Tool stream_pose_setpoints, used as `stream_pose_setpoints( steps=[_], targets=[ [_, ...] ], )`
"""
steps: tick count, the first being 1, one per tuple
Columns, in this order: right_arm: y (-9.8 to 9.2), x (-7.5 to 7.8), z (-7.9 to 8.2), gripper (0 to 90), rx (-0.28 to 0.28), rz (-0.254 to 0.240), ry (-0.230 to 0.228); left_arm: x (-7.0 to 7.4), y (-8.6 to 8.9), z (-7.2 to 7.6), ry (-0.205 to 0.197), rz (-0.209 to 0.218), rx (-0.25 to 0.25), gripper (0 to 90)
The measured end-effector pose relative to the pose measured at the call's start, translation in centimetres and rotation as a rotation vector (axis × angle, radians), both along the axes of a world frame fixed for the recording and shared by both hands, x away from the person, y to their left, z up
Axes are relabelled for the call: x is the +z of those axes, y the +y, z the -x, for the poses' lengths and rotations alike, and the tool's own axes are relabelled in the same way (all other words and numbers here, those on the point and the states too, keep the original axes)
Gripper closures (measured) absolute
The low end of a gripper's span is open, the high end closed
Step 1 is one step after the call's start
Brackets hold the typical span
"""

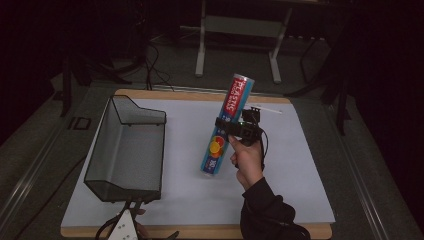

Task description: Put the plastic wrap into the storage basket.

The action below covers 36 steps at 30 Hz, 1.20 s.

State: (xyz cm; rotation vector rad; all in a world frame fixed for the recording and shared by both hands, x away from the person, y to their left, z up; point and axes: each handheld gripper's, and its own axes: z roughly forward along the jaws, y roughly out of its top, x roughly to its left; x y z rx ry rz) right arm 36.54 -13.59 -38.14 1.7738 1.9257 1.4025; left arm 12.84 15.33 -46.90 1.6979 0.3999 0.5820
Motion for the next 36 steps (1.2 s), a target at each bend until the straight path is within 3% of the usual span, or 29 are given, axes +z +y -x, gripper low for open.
stream_pose_setpoints(
  steps=[12, 15, 20, 21, 36],
  targets=[
    [3.5, 2.1, -0.8, 31.7, 0.068, 0.015, -0.022, 0.1, 0.0, 0.2, 0.016, 0.013, 0.003, 2.6],
    [4.5, 2.5, -0.9, 31.7, 0.090, 0.020, -0.028, 0.3, -0.2, 0.8, 0.064, 0.046, 0.005, 2.6],
    [5.7, 2.9, -1.0, 31.7, 0.117, 0.029, -0.037, 0.4, -0.4, 1.3, 0.091, 0.063, 0.002, 2.6],
    [7.0, 3.4, -1.1, 31.7, 0.146, 0.036, -0.045, 0.4, -0.5, 1.9, 0.110, 0.080, -0.005, 2.6],
    [12.8, 4.7, -1.1, 31.7, 0.275, 0.037, -0.051, 0.3, 0.3, 3.0, 0.105, 0.091, 0.049, 2.6]
  ],
)
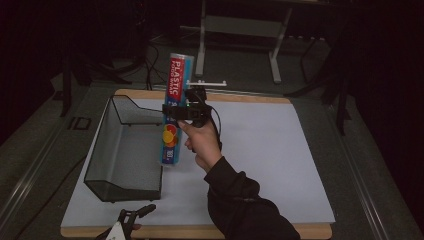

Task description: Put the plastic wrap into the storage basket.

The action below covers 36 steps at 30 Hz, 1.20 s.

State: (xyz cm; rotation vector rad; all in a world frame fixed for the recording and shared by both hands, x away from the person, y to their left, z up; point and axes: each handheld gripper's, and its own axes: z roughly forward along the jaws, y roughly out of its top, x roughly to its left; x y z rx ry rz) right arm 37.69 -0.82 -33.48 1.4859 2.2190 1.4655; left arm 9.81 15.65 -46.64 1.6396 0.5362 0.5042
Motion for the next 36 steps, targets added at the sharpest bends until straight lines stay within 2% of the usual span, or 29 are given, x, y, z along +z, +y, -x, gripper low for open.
stream_pose_setpoints(
  steps=[3, 4, 6, 8, 9, 11, 15, 19, 23, 27, 28, 31, 33, 36],
  targets=[
    [1.9, 0.1, 0.2, 31.7, 0.036, 0.013, -0.001, 0.0, 0.2, 0.1, -0.006, 0.003, 0.018, 2.6],
    [1.9, 0.1, 0.2, 31.7, 0.036, 0.013, -0.001, 0.0, 0.2, 0.1, -0.006, 0.003, 0.018, 2.5],
    [3.3, 0.0, 0.3, 31.7, 0.065, 0.008, 0.009, 0.1, 0.4, 0.2, -0.025, -0.003, 0.042, 2.6],
    [3.7, -0.1, 0.3, 31.7, 0.074, 0.010, 0.008, 0.1, 0.4, 0.2, -0.025, -0.003, 0.042, 2.6],
    [3.7, -0.1, 0.3, 31.8, 0.074, 0.010, 0.008, 0.2, 0.7, 0.3, -0.027, 0.007, 0.060, 2.6],
    [5.1, -0.5, 0.5, 31.8, 0.098, 0.041, 0.003, 0.2, 0.8, 0.3, -0.026, 0.015, 0.072, 2.6],
    [6.3, -1.7, 0.4, 31.8, 0.125, 0.038, 0.043, 0.2, 1.0, 0.3, -0.028, 0.013, 0.085, 2.6],
    [7.2, -3.1, 0.3, 31.8, 0.149, 0.067, 0.064, 0.2, 1.1, 0.4, -0.027, 0.012, 0.087, 2.6],
    [7.7, -4.5, 0.2, 31.7, 0.163, 0.079, 0.119, 0.2, 1.2, 0.4, -0.026, 0.012, 0.089, 2.6],
    [7.9, -5.5, 0.4, 31.7, 0.184, 0.111, 0.132, 0.1, 1.2, 0.3, -0.027, 0.009, 0.091, 2.6],
    [7.9, -6.2, 0.3, 31.7, 0.184, 0.128, 0.149, 0.1, 1.2, 0.3, -0.028, 0.008, 0.091, 2.6],
    [8.1, -7.1, 0.2, 31.7, 0.202, 0.131, 0.191, 0.1, 1.2, 0.3, -0.025, 0.009, 0.089, 2.6],
    [8.4, -7.5, 0.4, 31.7, 0.200, 0.152, 0.194, 0.1, 1.2, 0.2, -0.025, 0.009, 0.089, 2.6],
    [8.7, -7.6, 0.3, 31.7, 0.195, 0.160, 0.203, 0.1, 1.2, 0.2, -0.025, 0.007, 0.088, 2.6]
  ],
)
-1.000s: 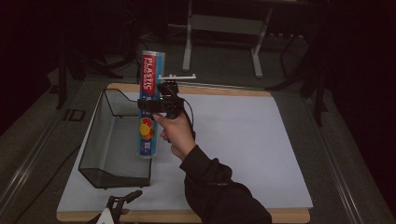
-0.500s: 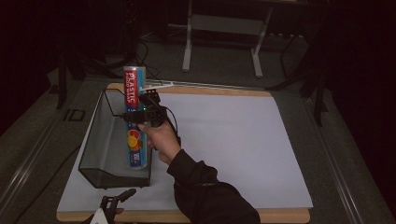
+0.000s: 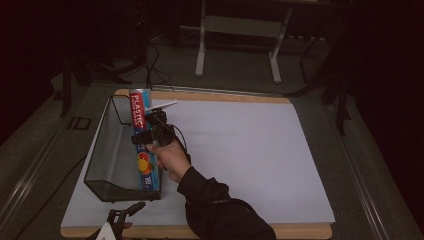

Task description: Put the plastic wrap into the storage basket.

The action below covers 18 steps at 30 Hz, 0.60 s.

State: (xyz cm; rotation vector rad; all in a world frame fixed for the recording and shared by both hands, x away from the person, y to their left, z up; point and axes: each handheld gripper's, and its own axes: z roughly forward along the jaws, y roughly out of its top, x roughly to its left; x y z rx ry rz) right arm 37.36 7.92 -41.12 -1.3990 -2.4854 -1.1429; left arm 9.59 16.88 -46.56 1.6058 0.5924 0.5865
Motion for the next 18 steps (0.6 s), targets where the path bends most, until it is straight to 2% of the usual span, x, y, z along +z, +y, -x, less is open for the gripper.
stream_pose_setpoints(
  steps=[2, 5, 10, 16, 18],
  targets=[
    [0.1, 0.0, 0.0, 31.6, -0.002, 0.002, -0.001, 0.0, 0.0, 0.0, 0.000, 0.000, 0.000, 2.6],
    [0.9, -0.5, -0.3, 31.6, -0.047, 0.019, -0.011, 0.0, 0.0, 0.0, -0.002, 0.002, -0.008, 2.6],
    [1.7, -1.5, -0.6, 31.5, -0.109, 0.016, -0.028, 0.0, 0.0, 0.0, -0.003, 0.007, -0.016, 2.6],
    [2.6, -2.4, -1.4, 31.6, -0.174, 0.044, -0.006, 0.0, 0.0, 0.0, -0.001, 0.008, -0.026, 2.6],
    [2.8, -2.7, -1.7, 31.5, -0.180, 0.056, 0.005, 0.0, 0.1, 0.0, -0.002, 0.010, -0.028, 2.6]
  ],
)
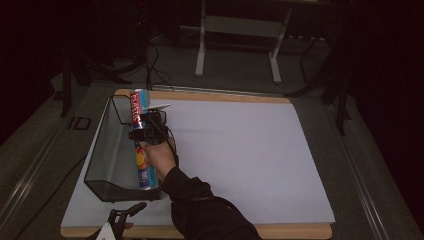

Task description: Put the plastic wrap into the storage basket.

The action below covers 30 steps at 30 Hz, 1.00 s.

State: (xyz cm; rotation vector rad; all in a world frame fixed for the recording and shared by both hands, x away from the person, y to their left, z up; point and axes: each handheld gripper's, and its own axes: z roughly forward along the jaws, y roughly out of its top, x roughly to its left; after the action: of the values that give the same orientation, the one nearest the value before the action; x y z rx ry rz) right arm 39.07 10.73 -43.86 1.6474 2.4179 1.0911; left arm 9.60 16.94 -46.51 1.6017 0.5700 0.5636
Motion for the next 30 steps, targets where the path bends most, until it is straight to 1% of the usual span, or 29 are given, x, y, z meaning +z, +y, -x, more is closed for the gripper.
stream_pose_setpoints(
  steps=[3, 5, 10, 12, 14, 18, 21, 23, 26, 27, 30],
  targets=[
    [0.3, -0.5, -0.3, 31.6, -0.012, 0.012, 0.014, 0.0, 0.0, 0.0, 0.003, 0.000, -0.004, 2.6],
    [0.4, -0.8, -0.4, 31.5, -0.034, 0.018, 0.012, 0.0, 0.0, 0.0, 0.002, 0.001, -0.007, 2.6],
    [0.6, -1.6, -0.7, 31.5, -0.071, 0.033, 0.035, 0.0, 0.0, 0.0, 0.003, 0.001, -0.013, 2.6],
    [0.4, -1.9, -0.8, 31.4, -0.080, 0.031, 0.041, 0.0, 0.0, 0.0, 0.004, 0.002, -0.016, 2.6],
    [0.4, -2.0, -0.9, 31.4, -0.083, 0.026, 0.039, 0.0, 0.0, 0.0, 0.005, 0.000, -0.016, 2.6],
    [0.6, -2.1, -0.6, 30.7, -0.086, 0.042, 0.017, -0.1, -0.1, -0.1, 0.010, -0.004, -0.020, 2.6],
    [0.7, -2.0, -0.7, 30.4, -0.076, 0.051, 0.012, -0.1, -0.1, -0.1, 0.009, -0.003, -0.021, 2.6],
    [0.5, -2.0, -0.9, 29.3, -0.052, 0.053, 0.015, -0.1, -0.1, -0.1, 0.013, -0.004, -0.022, 2.6],
    [0.4, -2.0, -0.9, 28.4, -0.027, 0.058, -0.012, -0.1, -0.1, -0.1, 0.013, -0.004, -0.023, 2.6],
    [0.3, -2.1, -0.9, 28.4, -0.020, 0.058, -0.014, -0.1, -0.1, -0.1, 0.012, -0.004, -0.024, 2.6],
    [0.2, -2.0, -1.1, 27.8, -0.005, 0.054, -0.010, -0.1, -0.1, -0.1, 0.012, -0.002, -0.024, 2.6]
  ],
)
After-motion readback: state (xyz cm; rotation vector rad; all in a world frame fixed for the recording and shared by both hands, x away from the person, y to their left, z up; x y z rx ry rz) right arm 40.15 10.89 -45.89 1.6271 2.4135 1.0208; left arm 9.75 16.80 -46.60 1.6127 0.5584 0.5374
